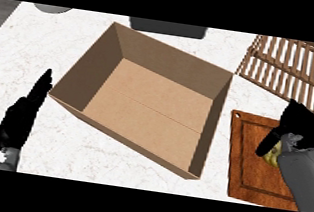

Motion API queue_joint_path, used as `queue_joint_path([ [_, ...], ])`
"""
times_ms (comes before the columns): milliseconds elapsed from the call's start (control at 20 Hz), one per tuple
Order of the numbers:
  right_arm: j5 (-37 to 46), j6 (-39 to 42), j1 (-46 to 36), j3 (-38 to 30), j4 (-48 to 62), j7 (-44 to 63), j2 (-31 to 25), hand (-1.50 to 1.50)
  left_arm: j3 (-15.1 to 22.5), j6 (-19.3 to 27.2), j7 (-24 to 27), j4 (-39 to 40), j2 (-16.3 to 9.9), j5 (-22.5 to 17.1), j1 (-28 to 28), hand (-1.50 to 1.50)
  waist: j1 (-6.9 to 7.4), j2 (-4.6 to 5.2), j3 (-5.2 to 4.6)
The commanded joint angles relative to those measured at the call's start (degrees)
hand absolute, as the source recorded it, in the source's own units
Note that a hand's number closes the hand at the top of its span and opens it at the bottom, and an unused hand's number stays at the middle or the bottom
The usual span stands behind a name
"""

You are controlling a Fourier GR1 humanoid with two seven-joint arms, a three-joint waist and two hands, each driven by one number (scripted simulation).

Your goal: Pick the squash from the cutting board and place it in the cardboard box

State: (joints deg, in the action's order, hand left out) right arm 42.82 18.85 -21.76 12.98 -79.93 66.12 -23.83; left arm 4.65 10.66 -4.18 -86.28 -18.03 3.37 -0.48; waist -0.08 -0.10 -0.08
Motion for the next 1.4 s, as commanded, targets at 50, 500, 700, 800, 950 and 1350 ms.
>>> queue_joint_path([
  [50,1.5,5.4,0.0,-1.3,-0.2,11.4,2.3,-1.5,-0.1,-0.5,-1.1,-0.6,0.3,0.3,-0.5,0.0,0.01,-0.02,0.03],
  [500,6.6,5.7,6.2,-3.4,-6.0,8.8,4.1,-1.5,-2.5,-1.9,2.0,-0.2,-0.3,0.0,1.5,0.0,-0.32,-0.11,0.02],
  [700,9.3,4.1,2.9,-5.6,0.6,6.1,6.5,-1.5,-2.6,-2.5,-0.6,-1.4,0.2,0.0,1.1,0.0,0.26,0.07,0.06],
  [800,9.4,6.0,-0.1,-7.8,1.1,5.5,6.1,-1.5,-1.5,-2.0,-1.2,-2.8,0.7,1.5,1.8,0.0,0.37,0.06,0.06],
  [950,12.7,1.2,5.3,-6.9,1.4,3.9,8.7,-1.5,-2.0,-1.9,1.7,-1.0,1.8,1.5,3.1,0.0,0.22,0.08,0.06],
  [1350,16.8,4.1,3.3,-8.6,3.9,3.7,12.3,-1.5,-1.5,-2.6,-0.7,-1.9,2.9,3.2,1.1,0.0,0.24,0.09,0.07],
])
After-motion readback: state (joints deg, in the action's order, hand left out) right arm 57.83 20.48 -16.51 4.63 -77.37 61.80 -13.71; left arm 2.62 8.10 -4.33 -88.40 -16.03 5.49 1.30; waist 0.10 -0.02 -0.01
